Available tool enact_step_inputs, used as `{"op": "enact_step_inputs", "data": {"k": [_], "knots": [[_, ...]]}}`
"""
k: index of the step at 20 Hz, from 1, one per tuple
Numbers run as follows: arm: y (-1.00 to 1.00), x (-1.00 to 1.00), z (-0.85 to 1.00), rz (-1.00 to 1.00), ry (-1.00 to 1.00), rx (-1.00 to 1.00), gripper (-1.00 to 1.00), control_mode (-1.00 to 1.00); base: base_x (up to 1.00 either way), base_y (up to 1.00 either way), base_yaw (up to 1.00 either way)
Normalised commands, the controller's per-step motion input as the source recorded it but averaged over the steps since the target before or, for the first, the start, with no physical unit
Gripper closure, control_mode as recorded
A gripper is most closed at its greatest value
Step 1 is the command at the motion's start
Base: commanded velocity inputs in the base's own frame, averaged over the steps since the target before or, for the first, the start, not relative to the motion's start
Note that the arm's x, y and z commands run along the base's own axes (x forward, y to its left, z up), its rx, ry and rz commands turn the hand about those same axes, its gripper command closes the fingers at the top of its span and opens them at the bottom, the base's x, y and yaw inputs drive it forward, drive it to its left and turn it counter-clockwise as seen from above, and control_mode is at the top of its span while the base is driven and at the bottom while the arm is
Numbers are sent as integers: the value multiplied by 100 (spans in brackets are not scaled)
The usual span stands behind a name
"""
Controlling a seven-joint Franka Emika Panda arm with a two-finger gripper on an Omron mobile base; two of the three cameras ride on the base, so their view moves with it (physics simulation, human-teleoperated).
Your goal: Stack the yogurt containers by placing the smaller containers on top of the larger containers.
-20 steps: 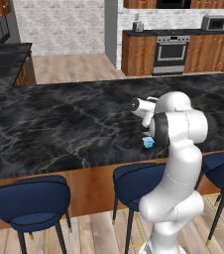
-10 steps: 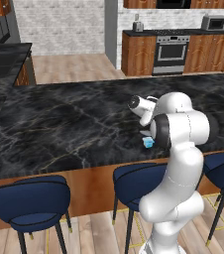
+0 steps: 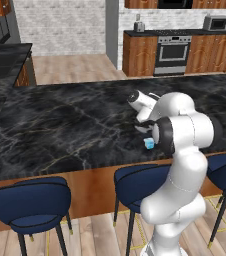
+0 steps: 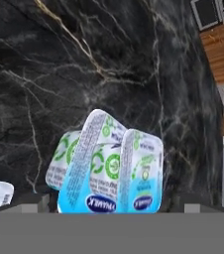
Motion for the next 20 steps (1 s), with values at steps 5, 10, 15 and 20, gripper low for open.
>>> {"op": "enact_step_inputs", "data": {"k": [5, 10, 15, 20], "knots": [[9, -21, 22, -9, 3, 13, -100, -100, 0, 0, 0], [10, -30, 9, -11, 5, 16, -100, -100, 0, 0, 0], [5, -31, 1, -13, 4, 18, -100, -100, 0, 0, 0], [17, -14, -8, -11, 3, 10, -100, -100, 0, 0, 0]]}}
